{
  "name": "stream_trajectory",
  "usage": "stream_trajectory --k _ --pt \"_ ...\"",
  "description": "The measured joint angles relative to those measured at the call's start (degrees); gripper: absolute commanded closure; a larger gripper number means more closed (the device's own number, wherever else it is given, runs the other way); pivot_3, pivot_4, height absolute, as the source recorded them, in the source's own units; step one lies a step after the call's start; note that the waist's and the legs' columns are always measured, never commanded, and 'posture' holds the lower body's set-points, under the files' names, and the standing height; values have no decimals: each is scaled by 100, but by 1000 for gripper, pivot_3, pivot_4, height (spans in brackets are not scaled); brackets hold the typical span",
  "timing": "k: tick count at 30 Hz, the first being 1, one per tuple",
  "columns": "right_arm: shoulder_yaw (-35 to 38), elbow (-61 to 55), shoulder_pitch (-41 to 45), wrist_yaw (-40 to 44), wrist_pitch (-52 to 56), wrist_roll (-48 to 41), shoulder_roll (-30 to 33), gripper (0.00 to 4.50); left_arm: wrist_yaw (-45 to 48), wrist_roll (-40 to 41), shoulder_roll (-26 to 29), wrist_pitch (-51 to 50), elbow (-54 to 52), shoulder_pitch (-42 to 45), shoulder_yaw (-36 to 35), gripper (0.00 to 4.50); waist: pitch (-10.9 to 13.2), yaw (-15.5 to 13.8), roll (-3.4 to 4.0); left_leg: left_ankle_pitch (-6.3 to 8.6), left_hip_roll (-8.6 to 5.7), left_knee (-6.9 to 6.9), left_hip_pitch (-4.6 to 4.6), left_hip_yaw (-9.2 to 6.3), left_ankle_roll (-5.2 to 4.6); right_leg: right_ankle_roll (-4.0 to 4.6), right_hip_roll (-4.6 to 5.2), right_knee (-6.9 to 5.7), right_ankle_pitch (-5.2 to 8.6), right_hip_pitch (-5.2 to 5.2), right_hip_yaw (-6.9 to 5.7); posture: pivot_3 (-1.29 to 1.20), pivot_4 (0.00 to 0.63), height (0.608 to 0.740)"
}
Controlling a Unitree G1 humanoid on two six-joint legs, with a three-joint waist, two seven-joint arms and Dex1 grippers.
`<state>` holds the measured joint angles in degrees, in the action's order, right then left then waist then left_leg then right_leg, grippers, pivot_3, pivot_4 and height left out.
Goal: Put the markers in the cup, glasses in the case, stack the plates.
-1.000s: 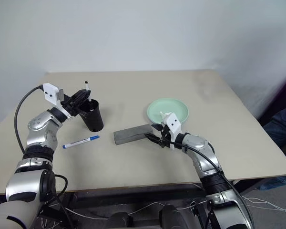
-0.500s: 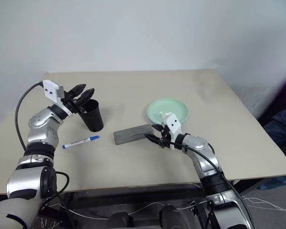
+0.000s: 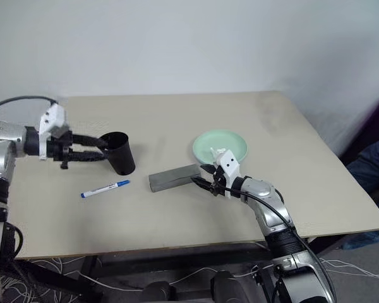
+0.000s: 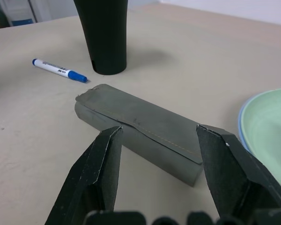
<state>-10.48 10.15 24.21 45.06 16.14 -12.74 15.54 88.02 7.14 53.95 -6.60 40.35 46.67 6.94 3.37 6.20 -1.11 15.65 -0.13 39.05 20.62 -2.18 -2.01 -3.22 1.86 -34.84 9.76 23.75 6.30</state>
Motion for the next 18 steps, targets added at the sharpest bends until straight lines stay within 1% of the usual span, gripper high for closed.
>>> stream_trajectory --k 5,9,15,18 --pt "-6 63 16 0 -19 47 -44 1764 -140 -914 -5 485 833 40 609 2369 0 -6 -2 0 0 0 9 4 0 -2 0 0 -1 10 2 0 0 737" --pt "-6 98 37 4 -26 100 -76 1764 -459 -1486 -230 862 1451 301 939 2369 0 -47 -3 0 -1 -1 20 2 0 -11 0 0 -6 19 -1 0 0 737" --pt "-5 152 58 20 -34 116 -99 1764 -787 -2057 -626 1318 2311 665 1208 2369 -1 -44 -4 0 -2 -1 21 7 0 -12 0 -1 -6 22 3 0 0 737" --pt "-5 163 88 29 -34 120 -99 1764 -855 -2224 -719 1473 2601 779 1248 2369 -1 -42 -4 0 -2 -1 21 7 0 -13 0 -2 -7 23 3 0 0 737"
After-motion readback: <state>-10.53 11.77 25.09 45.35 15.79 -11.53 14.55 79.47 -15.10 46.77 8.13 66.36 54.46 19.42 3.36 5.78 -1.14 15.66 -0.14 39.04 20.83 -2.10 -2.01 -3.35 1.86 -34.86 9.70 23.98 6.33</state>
